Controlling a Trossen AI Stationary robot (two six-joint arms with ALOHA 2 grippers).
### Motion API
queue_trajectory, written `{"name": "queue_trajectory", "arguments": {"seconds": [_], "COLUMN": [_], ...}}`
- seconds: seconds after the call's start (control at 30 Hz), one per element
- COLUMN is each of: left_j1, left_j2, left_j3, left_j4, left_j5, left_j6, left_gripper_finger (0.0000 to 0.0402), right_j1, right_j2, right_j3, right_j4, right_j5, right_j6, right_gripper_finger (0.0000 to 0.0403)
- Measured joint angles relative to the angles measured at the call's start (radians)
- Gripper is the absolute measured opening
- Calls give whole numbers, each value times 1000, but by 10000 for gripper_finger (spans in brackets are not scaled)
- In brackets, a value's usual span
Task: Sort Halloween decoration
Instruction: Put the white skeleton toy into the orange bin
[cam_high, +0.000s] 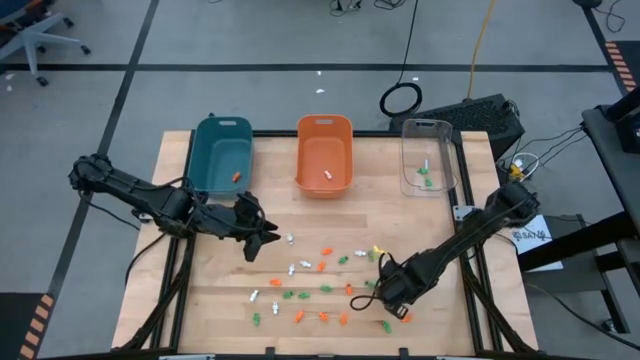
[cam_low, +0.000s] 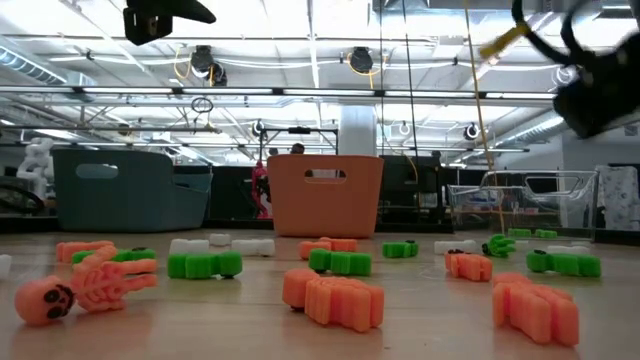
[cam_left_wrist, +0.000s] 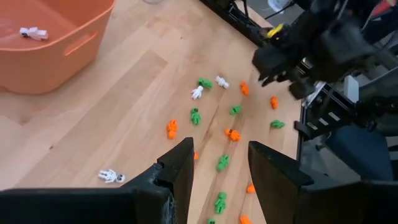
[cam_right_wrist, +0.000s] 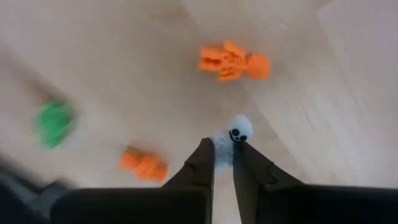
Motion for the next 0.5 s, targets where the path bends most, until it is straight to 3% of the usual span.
{"name": "queue_trajectory", "arguments": {"seconds": [0.27, 0.5], "left_j1": [0, 2], "left_j2": [0, 0], "left_j3": [0, 0], "left_j4": [-2, -2], "left_j5": [-19, -39], "left_j6": [3, 2], "left_gripper_finger": [153, 153], "right_j1": [-29, -73], "right_j2": [-205, -374], "right_j3": [0, 1], "right_j4": [14, 172], "right_j5": [79, 288], "right_j6": [3, -127], "right_gripper_finger": [4, 4]}}
